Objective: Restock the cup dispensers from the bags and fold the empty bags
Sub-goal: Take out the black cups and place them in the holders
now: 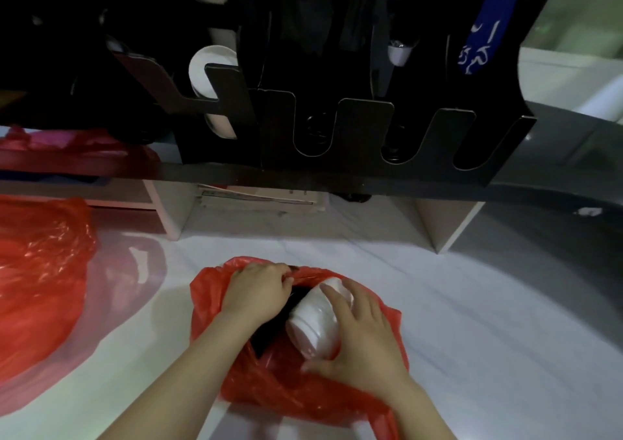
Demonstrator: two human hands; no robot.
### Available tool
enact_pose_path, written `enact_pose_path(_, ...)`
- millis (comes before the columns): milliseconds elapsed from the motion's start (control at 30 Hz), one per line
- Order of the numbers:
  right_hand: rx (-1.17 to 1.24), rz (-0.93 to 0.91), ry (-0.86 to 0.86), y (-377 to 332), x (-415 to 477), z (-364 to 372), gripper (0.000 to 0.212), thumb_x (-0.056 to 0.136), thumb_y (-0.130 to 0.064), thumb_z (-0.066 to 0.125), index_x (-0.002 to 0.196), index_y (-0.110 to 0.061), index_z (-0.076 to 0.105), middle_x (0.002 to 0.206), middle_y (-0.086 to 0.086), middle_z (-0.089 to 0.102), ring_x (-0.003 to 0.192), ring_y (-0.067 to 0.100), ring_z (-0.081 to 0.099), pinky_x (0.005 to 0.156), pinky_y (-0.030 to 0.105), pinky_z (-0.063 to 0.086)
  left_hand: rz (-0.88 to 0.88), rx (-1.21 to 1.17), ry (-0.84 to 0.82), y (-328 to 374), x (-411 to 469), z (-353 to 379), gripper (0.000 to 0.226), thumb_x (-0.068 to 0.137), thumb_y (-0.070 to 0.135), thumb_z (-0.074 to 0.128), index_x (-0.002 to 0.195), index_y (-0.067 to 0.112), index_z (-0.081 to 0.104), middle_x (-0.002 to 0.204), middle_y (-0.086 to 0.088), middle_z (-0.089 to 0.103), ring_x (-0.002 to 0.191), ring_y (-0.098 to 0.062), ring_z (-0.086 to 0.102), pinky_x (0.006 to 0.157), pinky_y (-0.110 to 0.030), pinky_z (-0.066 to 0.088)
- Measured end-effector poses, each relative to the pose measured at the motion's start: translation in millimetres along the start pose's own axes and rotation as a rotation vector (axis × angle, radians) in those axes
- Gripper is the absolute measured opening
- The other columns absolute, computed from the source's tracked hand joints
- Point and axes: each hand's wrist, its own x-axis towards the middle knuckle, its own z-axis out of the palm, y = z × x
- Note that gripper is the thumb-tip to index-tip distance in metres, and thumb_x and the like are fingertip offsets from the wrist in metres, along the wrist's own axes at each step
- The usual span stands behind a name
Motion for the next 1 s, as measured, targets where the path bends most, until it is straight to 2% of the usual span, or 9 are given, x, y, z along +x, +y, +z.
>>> enact_pose_path(100,-0.023,0.096,0.078,-6.0,-1.5,16.8,0.099,0.063,-0.072,0.053,0.144,-0.044,0.004,0.155,-0.001,-0.005,0.14,0.023,0.007,0.11,0.037,0.022,0.007,0.002,0.006,1.6,-2.8,-1.2,0.028,0.092,0.038,0.043,0.108,0.029,0.065,0.101,0.006,0.069,0.096,-0.019,0.061,0.081,-0.035,0.048)
enact_pose_path(200,0.082,0.152,0.123,-5.7,-5.3,20.3,0.093,0.062,-0.066,0.055,0.142,-0.044,0.013,0.144,0.002,0.016,0.129,0.025,0.027,0.105,0.033,0.031,0.013,0.007,0.011,3.4,-5.5,-1.4,0.028,0.092,0.037,0.043,0.107,0.027,0.064,0.103,0.005,0.068,0.098,-0.02,0.06,0.083,-0.035,0.048)
enact_pose_path(367,0.352,0.194,0.12,3.4,-18.7,6.5,0.088,0.045,-0.051,0.063,0.125,-0.059,0.027,0.118,-0.023,0.027,0.114,0.011,0.042,0.098,0.033,0.038,0.025,0.04,0.001,10.4,-9.8,1.1,0.029,0.093,0.036,0.041,0.11,0.028,0.062,0.109,0.005,0.066,0.104,-0.021,0.057,0.086,-0.036,0.043)
enact_pose_path(467,0.689,0.201,0.18,5.7,-28.1,-6.7,0.084,0.04,-0.037,0.069,0.115,-0.062,0.04,0.119,-0.028,0.038,0.111,0.0,0.046,0.087,0.017,0.043,0.043,0.048,0.0,11.7,-10.9,1.7,0.03,0.093,0.036,0.043,0.116,0.03,0.06,0.118,0.005,0.062,0.113,-0.021,0.052,0.093,-0.036,0.038)
enact_pose_path(533,0.854,0.18,0.261,4.4,-31.5,-19.0,0.082,0.04,-0.034,0.072,0.115,-0.056,0.046,0.122,-0.021,0.047,0.106,-0.005,0.05,0.077,0.01,0.045,0.097,-0.154,0.081,12.7,-12.5,-0.9,0.031,0.093,0.033,0.051,0.123,0.028,0.059,0.127,0.006,0.055,0.126,-0.018,0.041,0.106,-0.034,0.03)
enact_pose_path(700,1.032,0.15,0.409,-10.6,-32.8,-51.0,0.08,0.043,-0.035,0.074,0.118,-0.049,0.049,0.112,-0.023,0.057,0.096,-0.001,0.059,0.066,0.023,0.054,0.202,-0.692,0.26,20.4,-33.4,-27.4,0.026,0.092,0.025,0.058,0.115,0.038,0.059,0.123,0.026,0.05,0.128,0.011,0.031,0.11,-0.027,0.028)
enact_pose_path(767,1.064,0.119,0.431,-21.3,-29.5,-58.1,0.081,0.045,-0.034,0.074,0.121,-0.047,0.049,0.112,-0.022,0.057,0.097,0.0,0.059,0.067,0.021,0.054,0.213,-0.826,0.181,19.9,-44.9,-41.1,0.027,0.088,0.045,0.056,0.115,0.049,0.053,0.126,0.031,0.05,0.127,0.011,0.036,0.111,-0.031,0.032)
enact_pose_path(867,1.104,0.057,0.415,-45.0,-18.6,-63.1,0.077,0.048,-0.032,0.074,0.121,-0.046,0.05,0.114,-0.02,0.058,0.103,0.005,0.059,0.071,0.025,0.055,0.304,-1.051,-0.069,17.2,-59.4,-63.1,0.068,0.072,0.076,0.055,0.131,0.047,0.041,0.137,0.017,0.05,0.128,-0.007,0.046,0.106,-0.035,0.04)
enact_pose_path(1000,1.198,-0.021,0.328,-86.4,2.5,-59.1,0.076,0.05,-0.033,0.076,0.122,-0.044,0.052,0.116,-0.015,0.061,0.106,0.011,0.06,0.074,0.031,0.056,0.282,-1.236,-0.085,-9.6,-76.5,-89.0,0.09,0.064,0.067,0.071,0.14,0.034,0.034,0.136,0.016,0.051,0.127,-0.007,0.047,0.096,-0.021,0.044)
